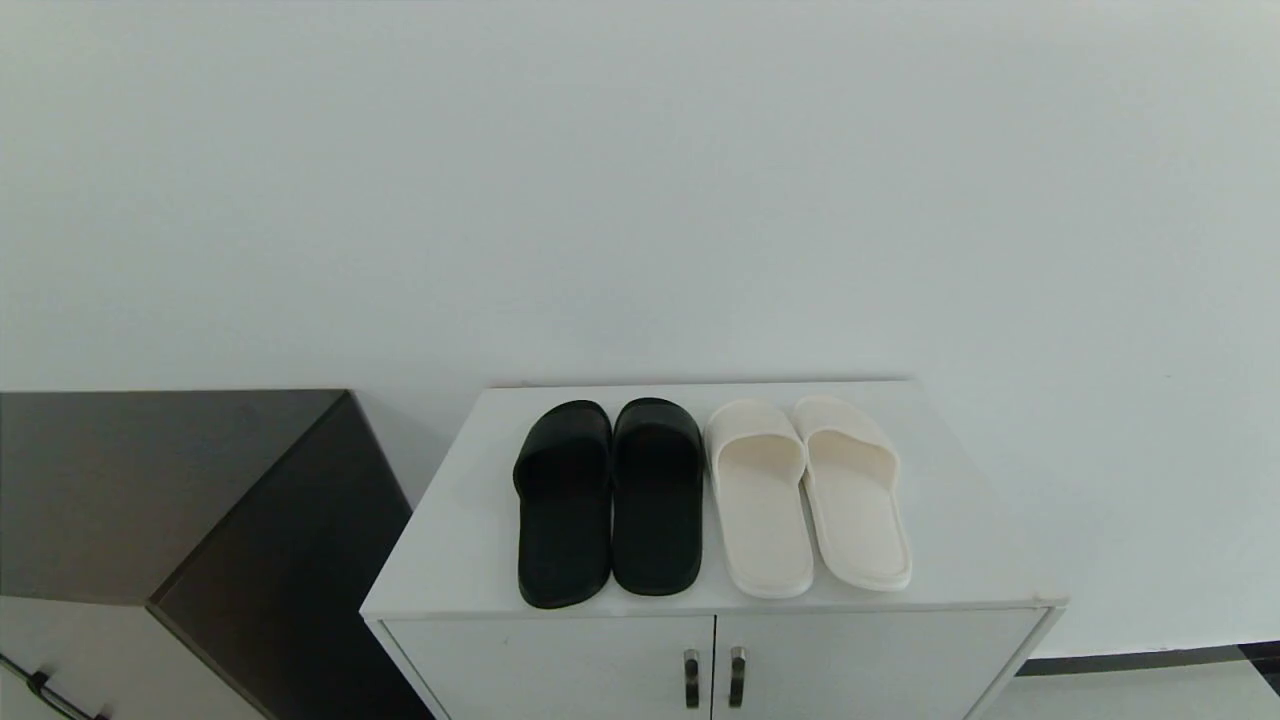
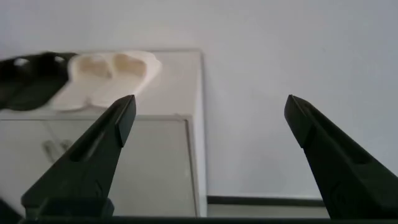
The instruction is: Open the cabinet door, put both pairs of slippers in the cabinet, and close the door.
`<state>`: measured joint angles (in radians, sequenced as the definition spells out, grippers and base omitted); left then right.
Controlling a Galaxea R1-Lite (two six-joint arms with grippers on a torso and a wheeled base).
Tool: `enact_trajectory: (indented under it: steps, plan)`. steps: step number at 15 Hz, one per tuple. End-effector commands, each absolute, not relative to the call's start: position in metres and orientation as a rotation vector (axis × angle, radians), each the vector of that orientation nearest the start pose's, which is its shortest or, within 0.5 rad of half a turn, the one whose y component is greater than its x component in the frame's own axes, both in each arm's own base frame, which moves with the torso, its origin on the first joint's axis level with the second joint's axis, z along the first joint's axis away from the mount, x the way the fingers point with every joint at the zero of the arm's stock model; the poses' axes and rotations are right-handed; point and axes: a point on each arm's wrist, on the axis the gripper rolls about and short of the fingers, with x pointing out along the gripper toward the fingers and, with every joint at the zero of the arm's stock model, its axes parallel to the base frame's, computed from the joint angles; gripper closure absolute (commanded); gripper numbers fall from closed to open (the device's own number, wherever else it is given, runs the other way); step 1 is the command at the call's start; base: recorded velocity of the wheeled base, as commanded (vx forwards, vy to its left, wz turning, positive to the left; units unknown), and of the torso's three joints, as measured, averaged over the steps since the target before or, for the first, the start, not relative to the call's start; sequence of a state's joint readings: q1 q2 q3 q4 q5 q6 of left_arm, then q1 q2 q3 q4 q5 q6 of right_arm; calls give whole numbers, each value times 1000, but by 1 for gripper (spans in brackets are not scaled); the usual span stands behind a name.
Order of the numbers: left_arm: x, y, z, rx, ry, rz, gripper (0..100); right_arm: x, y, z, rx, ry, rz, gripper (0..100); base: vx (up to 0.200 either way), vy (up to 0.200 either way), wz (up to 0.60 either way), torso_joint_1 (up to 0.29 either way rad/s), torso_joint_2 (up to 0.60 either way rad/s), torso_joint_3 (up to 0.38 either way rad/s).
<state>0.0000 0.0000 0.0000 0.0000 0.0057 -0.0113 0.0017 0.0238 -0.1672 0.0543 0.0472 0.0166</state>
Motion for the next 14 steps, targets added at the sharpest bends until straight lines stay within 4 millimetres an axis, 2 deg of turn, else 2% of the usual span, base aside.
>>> enact_trajectory:
  steps: [1, 4, 6, 7, 9, 11, 14]
  plan:
    - [-23, 0, 75, -11, 0, 6, 100, -32, 5, 170, 23, 46, 219, 0, 0, 0, 0, 0, 0, 0]
    - [-23, 0, 76, -8, -2, 6, 100, 34, 8, 178, 81, 365, 360, 0, 0, 0, 0, 0, 0, 0]
    - [-23, 0, 76, -6, 0, 6, 100, 69, 17, 180, 60, 456, 439, 0, 0, 0, 0, 0, 0, 0]
    - [-23, 0, 75, -2, 0, 6, 100, 85, 28, 186, 44, 471, 456, 0, 0, 0, 0, 0, 0, 0]
    - [-23, 0, 75, 11, 0, 5, 100, 98, 64, 201, 122, 457, 499, 0, 0, 0, 0, 0, 0, 0]
    - [-23, 0, 75, 11, 0, 5, 100, 108, 103, 210, 158, 462, 451, 0, 0, 0, 0, 0, 0, 0]
    - [-23, 0, 76, 11, 2, 5, 100, 131, 138, 215, 144, 477, 387, 0, 0, 0, 0, 0, 0, 0]
